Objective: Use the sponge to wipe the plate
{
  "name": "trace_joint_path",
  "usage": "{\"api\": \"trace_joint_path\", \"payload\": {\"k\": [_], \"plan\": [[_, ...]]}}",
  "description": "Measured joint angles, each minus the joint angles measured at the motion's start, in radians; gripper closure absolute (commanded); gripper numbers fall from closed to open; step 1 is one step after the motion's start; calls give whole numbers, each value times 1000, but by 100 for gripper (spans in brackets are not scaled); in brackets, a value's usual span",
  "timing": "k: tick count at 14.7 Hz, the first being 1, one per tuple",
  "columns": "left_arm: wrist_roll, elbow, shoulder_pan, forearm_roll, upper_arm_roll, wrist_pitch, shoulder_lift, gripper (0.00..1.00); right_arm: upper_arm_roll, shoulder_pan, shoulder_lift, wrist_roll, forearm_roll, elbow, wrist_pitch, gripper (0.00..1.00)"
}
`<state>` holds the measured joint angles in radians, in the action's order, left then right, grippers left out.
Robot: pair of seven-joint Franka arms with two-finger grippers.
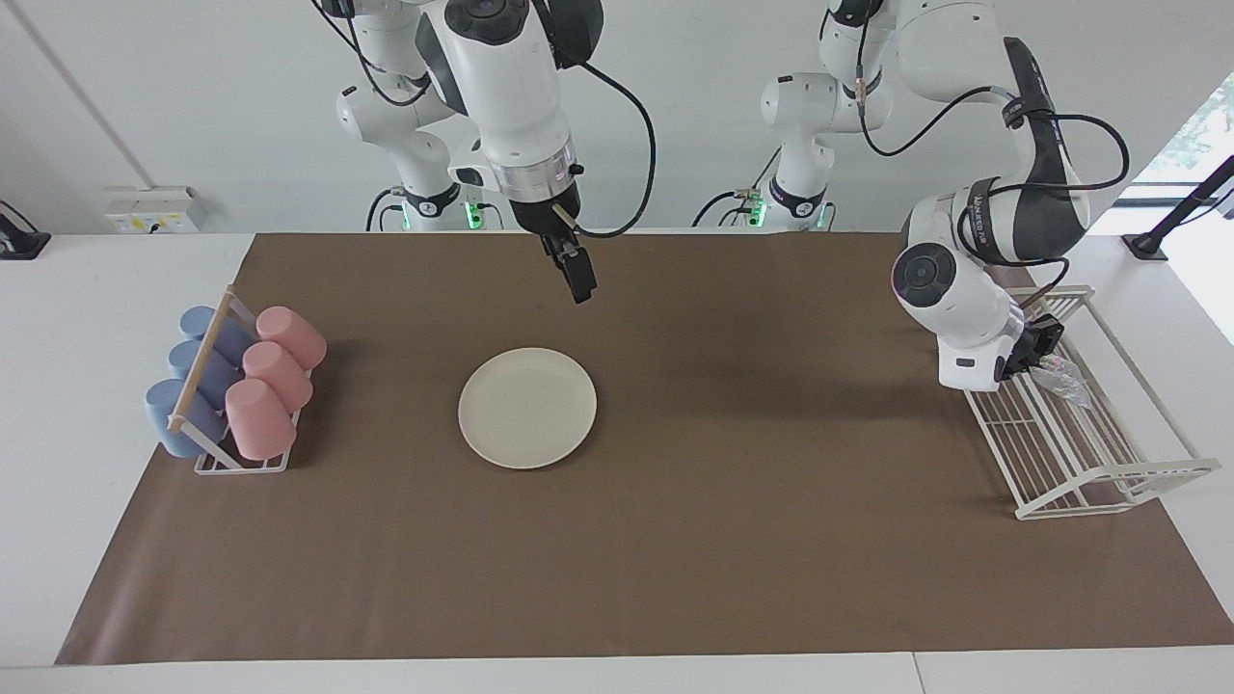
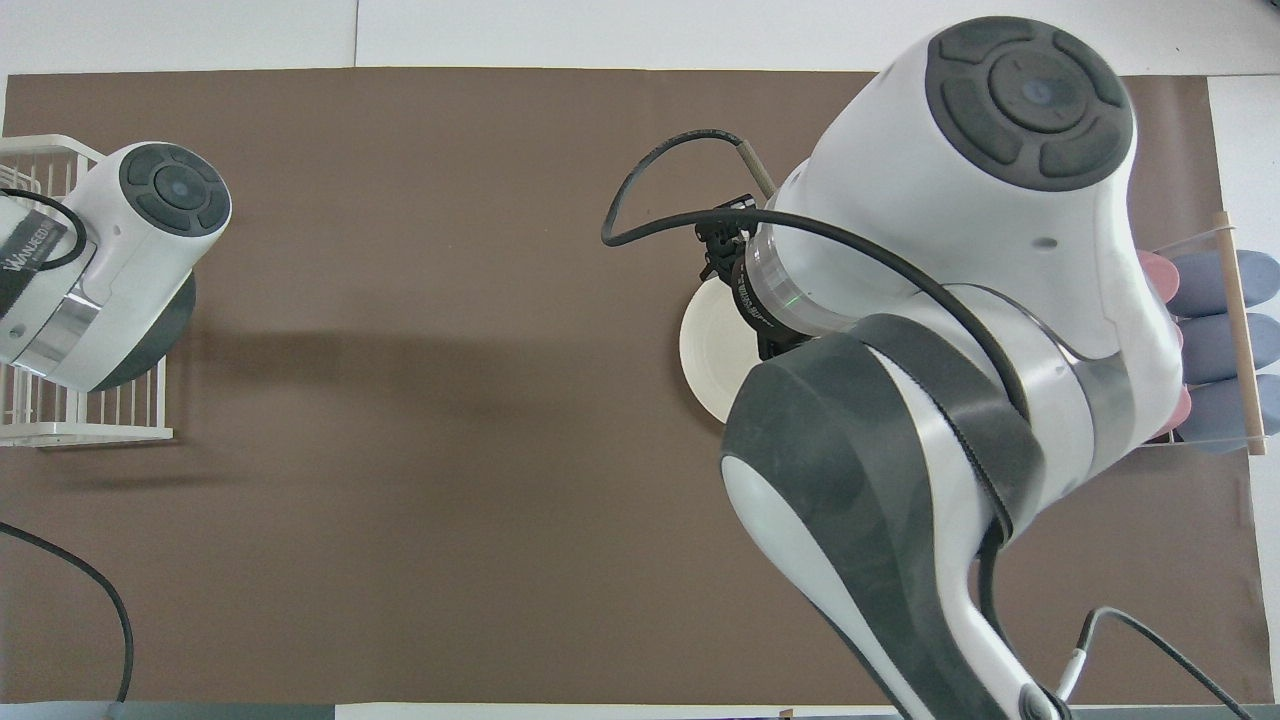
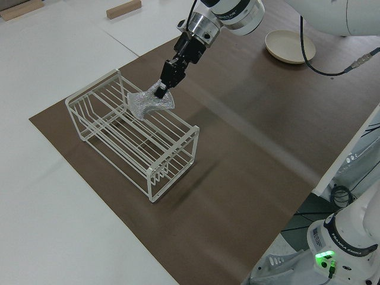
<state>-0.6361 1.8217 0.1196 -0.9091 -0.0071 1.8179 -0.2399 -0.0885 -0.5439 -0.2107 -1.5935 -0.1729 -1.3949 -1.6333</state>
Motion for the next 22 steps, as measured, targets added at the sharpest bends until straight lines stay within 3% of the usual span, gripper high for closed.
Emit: {"api": "trace_joint_path", "payload": {"k": [3,7,9,13,18,22], "plan": [[0,-39,0,12,-1,-2,4,100,0,-10,6,0,-5,-22,-16,0],[74,-180,1,231,-3,-82,17,100,1,-28,8,-178,-8,-40,-97,5],[106,-261,2,377,-4,-156,23,100,1,-54,8,-282,-8,-45,-115,0],[115,-352,-3,684,2,-257,40,100,2,-108,-16,-435,-8,-18,-116,0],[144,-366,-113,1109,6,-290,81,100,2,-133,-179,-574,-3,223,-16,0],[211,-335,-181,1425,8,-310,107,100,2,-197,-209,-594,20,272,22,0]]}}
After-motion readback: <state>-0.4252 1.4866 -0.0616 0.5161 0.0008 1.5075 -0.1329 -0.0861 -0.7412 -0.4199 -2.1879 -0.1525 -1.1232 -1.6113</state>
